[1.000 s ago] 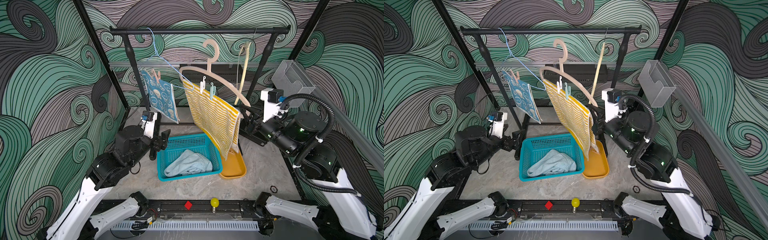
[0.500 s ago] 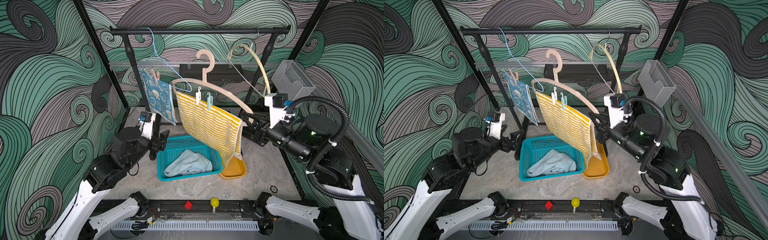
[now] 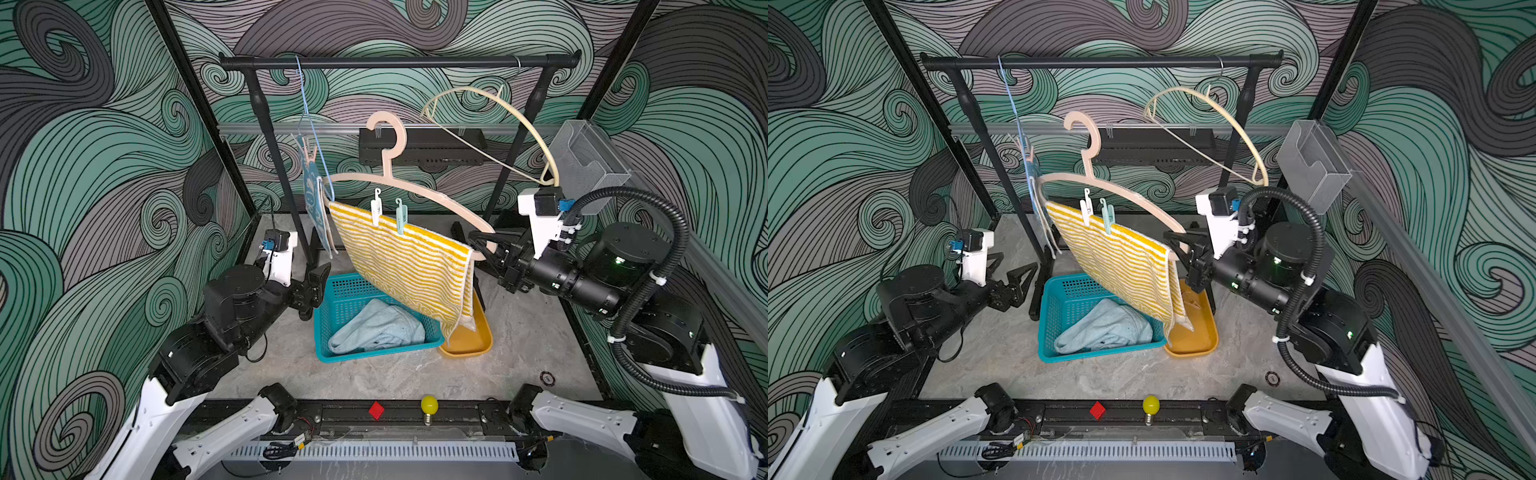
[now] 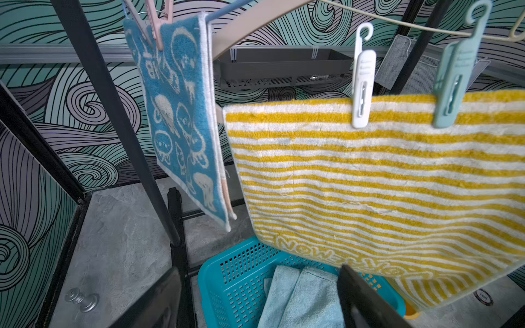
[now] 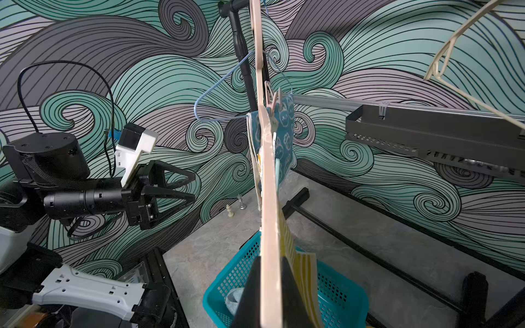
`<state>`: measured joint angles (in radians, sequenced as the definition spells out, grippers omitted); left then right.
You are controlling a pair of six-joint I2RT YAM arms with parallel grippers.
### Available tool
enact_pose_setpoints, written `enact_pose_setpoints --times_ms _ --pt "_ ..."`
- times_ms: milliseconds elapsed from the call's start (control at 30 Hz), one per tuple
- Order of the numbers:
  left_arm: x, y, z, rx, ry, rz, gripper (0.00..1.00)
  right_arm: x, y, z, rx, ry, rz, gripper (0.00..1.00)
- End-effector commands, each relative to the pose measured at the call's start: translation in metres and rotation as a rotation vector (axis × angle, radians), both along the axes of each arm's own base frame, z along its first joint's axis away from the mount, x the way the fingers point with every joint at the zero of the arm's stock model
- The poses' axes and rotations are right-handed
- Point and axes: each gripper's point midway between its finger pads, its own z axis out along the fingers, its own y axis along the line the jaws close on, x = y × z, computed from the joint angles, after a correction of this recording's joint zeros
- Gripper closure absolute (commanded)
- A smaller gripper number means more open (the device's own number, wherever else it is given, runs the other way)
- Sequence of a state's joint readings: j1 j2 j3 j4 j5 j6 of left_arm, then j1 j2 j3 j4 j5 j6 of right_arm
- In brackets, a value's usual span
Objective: Remove the clothespins securing towels to the hanger
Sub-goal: Pick up the hanger from the clothesline.
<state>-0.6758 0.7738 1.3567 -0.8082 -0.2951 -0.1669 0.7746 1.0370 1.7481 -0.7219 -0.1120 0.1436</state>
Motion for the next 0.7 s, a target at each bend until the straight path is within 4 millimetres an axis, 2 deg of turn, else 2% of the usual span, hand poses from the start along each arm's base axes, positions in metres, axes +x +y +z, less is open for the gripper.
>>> enact_pose_setpoints --times_ms 0,333,667 --pt "-0.005 0.001 -0.004 0.004 0.018 -0.010 0.16 -0.006 0.006 0.026 0.090 -0.052 0.049 1.00" --pt "-0.006 -0.001 -0.006 0.001 0.023 -0.022 0.16 -0.009 0.028 0.029 0.105 -0.044 0.158 1.00" --pt "-0.013 0.002 -0.001 -0.008 0.009 -0.033 0.16 -0.001 0.056 0.007 0.109 0.013 0.262 1.00"
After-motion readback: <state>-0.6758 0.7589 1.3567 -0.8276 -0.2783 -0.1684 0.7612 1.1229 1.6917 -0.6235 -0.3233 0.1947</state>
